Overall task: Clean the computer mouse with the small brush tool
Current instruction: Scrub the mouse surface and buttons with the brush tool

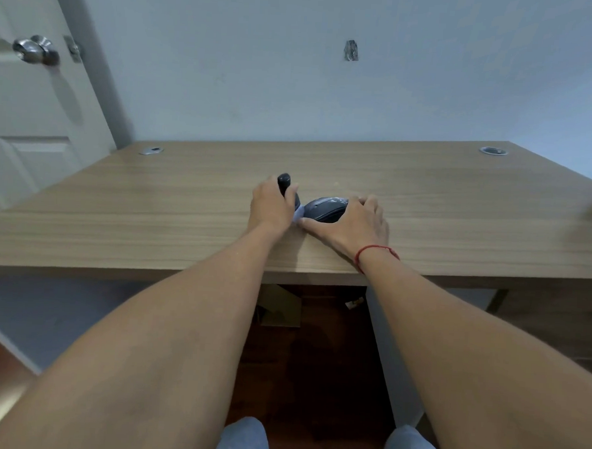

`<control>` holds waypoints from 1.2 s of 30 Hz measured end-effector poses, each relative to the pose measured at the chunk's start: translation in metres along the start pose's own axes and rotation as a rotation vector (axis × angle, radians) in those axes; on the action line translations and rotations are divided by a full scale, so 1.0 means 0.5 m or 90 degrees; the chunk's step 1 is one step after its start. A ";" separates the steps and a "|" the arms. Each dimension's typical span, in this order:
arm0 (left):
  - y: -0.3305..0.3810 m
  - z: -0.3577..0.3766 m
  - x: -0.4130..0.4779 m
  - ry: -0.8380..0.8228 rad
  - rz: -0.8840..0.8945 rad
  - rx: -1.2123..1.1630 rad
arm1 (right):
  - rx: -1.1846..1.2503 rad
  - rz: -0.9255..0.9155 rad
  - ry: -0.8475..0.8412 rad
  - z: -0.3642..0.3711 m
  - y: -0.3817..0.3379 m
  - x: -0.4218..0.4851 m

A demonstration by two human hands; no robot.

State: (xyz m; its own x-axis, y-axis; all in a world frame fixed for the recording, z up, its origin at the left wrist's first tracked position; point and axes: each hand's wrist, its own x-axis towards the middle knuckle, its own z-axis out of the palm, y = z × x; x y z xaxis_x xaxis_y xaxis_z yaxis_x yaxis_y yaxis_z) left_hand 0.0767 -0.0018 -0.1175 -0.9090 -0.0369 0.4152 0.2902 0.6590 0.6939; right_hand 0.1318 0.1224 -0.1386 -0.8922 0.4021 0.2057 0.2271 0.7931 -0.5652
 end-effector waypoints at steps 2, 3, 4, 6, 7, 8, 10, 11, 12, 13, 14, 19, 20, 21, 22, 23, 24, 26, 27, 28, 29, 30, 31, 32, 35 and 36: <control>-0.004 -0.005 0.005 -0.009 0.012 0.008 | 0.020 -0.001 -0.009 -0.001 0.002 0.003; 0.003 -0.009 0.007 -0.004 0.023 -0.006 | 0.031 -0.001 -0.012 -0.001 0.002 0.005; 0.012 -0.011 0.006 0.009 0.028 -0.033 | 0.036 -0.004 -0.017 -0.001 0.003 0.006; 0.027 -0.012 0.000 0.035 0.018 -0.102 | 0.029 -0.021 -0.025 0.000 0.004 0.006; 0.029 -0.011 -0.006 0.036 0.009 -0.115 | 0.026 -0.028 -0.027 0.000 0.004 0.004; 0.027 -0.008 -0.011 0.026 0.002 -0.107 | 0.029 -0.032 -0.026 -0.001 0.005 0.002; 0.012 -0.003 -0.016 0.006 -0.008 -0.064 | 0.040 -0.032 -0.030 -0.003 0.003 0.000; 0.005 -0.004 -0.017 -0.003 -0.010 -0.037 | 0.045 -0.029 -0.033 -0.004 0.003 -0.002; 0.003 -0.007 -0.016 -0.007 0.003 -0.021 | 0.051 -0.026 -0.033 -0.003 0.003 -0.003; 0.006 -0.011 -0.013 -0.008 0.021 -0.022 | 0.058 -0.024 -0.028 -0.003 0.003 -0.004; 0.015 -0.015 -0.011 -0.002 0.041 -0.036 | 0.065 -0.021 -0.024 -0.003 0.003 -0.004; 0.052 -0.008 -0.009 0.024 0.029 -0.102 | 0.062 -0.033 -0.037 -0.003 0.010 0.004; 0.046 -0.004 -0.011 0.010 0.022 -0.065 | 0.064 -0.036 -0.036 -0.003 0.011 0.004; 0.037 -0.002 -0.013 0.003 0.008 -0.020 | 0.068 -0.038 -0.033 -0.004 0.011 0.003; 0.026 -0.003 -0.015 0.002 -0.002 0.022 | 0.070 -0.041 -0.032 -0.005 0.011 0.002; 0.015 -0.004 -0.015 0.003 -0.001 0.051 | 0.071 -0.043 -0.033 -0.005 0.010 -0.001; 0.009 -0.006 -0.015 0.007 0.012 0.062 | 0.071 -0.045 -0.034 -0.005 0.009 -0.003; 0.020 -0.009 -0.013 0.025 0.042 0.037 | 0.075 -0.040 -0.033 -0.006 0.008 -0.003; 0.032 -0.010 -0.012 0.038 0.042 -0.004 | 0.075 -0.039 -0.033 -0.006 0.008 -0.003; 0.046 -0.011 -0.013 0.047 0.038 -0.052 | 0.073 -0.042 -0.034 -0.005 0.007 -0.003; 0.055 -0.009 -0.012 0.050 0.037 -0.093 | 0.072 -0.045 -0.035 -0.006 0.008 -0.003; 0.060 -0.006 -0.014 0.045 0.038 -0.111 | 0.075 -0.048 -0.038 -0.006 0.009 -0.003; 0.060 -0.002 -0.015 0.034 0.041 -0.102 | 0.080 -0.049 -0.040 -0.006 0.010 -0.004; 0.055 0.001 -0.019 0.024 0.035 -0.076 | 0.087 -0.049 -0.037 -0.007 0.012 -0.004; 0.024 0.009 -0.026 0.031 0.003 0.032 | 0.097 -0.052 -0.028 -0.009 0.009 -0.007; 0.019 0.009 -0.031 0.039 0.009 0.037 | 0.092 -0.058 -0.031 -0.010 0.007 -0.009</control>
State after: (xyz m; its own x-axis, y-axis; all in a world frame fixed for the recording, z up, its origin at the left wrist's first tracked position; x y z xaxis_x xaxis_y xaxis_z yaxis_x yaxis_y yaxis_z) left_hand 0.0921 0.0086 -0.1199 -0.8842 -0.0722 0.4615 0.2835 0.7023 0.6530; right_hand 0.1387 0.1257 -0.1374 -0.9254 0.3054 0.2243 0.0886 0.7499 -0.6556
